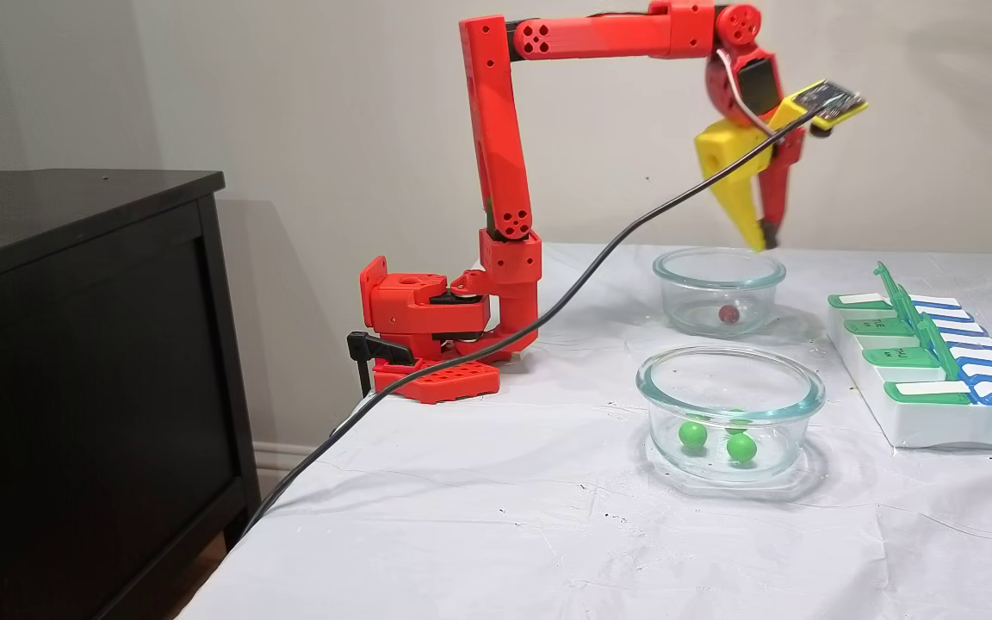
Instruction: Sort medicines into box.
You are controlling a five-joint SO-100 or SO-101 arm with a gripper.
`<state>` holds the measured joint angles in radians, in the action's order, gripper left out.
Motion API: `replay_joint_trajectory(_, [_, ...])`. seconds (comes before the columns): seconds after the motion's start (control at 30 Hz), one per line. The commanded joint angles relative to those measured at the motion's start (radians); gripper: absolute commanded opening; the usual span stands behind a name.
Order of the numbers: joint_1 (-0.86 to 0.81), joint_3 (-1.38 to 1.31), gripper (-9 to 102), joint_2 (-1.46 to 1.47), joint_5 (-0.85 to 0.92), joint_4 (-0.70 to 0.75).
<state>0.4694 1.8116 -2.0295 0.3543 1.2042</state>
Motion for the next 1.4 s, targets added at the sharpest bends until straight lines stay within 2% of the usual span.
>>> replay_joint_trajectory(0.0, [0.046,-0.005,1,-0.064,-0.031,0.009])
replay_joint_trajectory(0.07, [0.063,0.015,3,-0.064,-0.054,0.025])
replay_joint_trajectory(0.13, [0.071,0.032,12,-0.055,-0.072,0.026])
replay_joint_trajectory(0.4, [0.101,0.167,17,-0.020,-0.129,-0.107])
replay_joint_trajectory(1.1, [0.041,0.276,25,0.043,-0.114,-0.348])
replay_joint_trajectory(1.37, [0.040,0.316,21,0.063,-0.104,-0.419])
